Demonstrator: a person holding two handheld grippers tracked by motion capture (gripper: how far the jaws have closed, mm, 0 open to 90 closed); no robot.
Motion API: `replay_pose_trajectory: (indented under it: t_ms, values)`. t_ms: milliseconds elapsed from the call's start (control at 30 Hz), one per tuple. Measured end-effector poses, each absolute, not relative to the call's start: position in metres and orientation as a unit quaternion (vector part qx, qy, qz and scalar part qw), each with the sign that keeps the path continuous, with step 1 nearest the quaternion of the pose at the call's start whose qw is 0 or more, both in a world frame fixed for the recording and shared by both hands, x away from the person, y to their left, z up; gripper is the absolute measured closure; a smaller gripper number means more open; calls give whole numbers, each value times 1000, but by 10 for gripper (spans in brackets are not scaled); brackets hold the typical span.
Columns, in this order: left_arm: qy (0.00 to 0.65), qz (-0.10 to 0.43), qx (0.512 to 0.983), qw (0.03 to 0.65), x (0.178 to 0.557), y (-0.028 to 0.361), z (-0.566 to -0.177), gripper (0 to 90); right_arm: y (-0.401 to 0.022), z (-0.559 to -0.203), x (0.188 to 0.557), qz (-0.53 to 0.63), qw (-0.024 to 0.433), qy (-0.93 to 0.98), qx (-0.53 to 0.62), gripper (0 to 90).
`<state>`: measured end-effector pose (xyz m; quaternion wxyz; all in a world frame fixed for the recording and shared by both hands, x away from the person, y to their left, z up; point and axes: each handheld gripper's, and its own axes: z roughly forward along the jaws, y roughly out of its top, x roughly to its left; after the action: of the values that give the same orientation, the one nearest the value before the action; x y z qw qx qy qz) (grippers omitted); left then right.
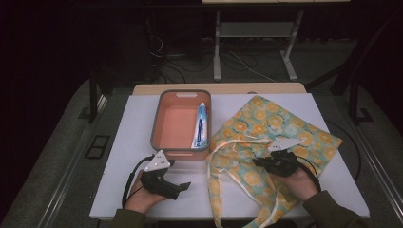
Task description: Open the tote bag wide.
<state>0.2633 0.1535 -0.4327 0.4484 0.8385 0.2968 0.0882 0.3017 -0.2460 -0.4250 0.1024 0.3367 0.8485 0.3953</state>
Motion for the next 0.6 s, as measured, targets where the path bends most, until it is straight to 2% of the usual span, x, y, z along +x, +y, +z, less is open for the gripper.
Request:
replay_pose_trajectory:
  t_ms: [33, 100, 133, 167, 200, 267, 367, 433, 467, 500, 567, 600]
  values:
    - [297, 88, 839, 448, 263, 153, -433, 3, -247, -425, 306, 392, 114, 848, 339, 882]
    - [296, 88, 839, 447, 263, 153, -433, 3, -249, -429, 312, 386, 114, 847, 348, 799]
    - [296, 87, 840, 447, 263, 153, -433, 3, -247, -435, 316, 377, 110, 853, 344, 673]
    - [296, 87, 840, 447, 263, 153, -433, 3, -246, -437, 317, 379, 101, 854, 342, 614]
    - [296, 87, 839, 447, 263, 153, -433, 3, -246, -437, 317, 379, 101, 854, 342, 614]
    - [296, 87, 839, 447, 263, 153, -433, 3, -239, -444, 318, 366, 89, 866, 328, 455]
    - [297, 87, 839, 447, 264, 153, -433, 3, -234, -449, 318, 353, 83, 876, 317, 383]
    - [296, 87, 839, 448, 264, 153, -433, 3, -233, -449, 318, 347, 94, 879, 314, 424]
    - [296, 87, 839, 448, 263, 153, -433, 3, -233, -449, 318, 344, 101, 880, 311, 481]
    - [296, 86, 839, 447, 263, 153, -433, 3, -233, -449, 318, 344, 101, 880, 311, 481]
    - [296, 86, 839, 447, 263, 153, -433, 3, -237, -449, 320, 346, 106, 875, 321, 628]
    - [296, 86, 839, 447, 264, 153, -433, 3, -240, -449, 322, 349, 106, 872, 326, 747]
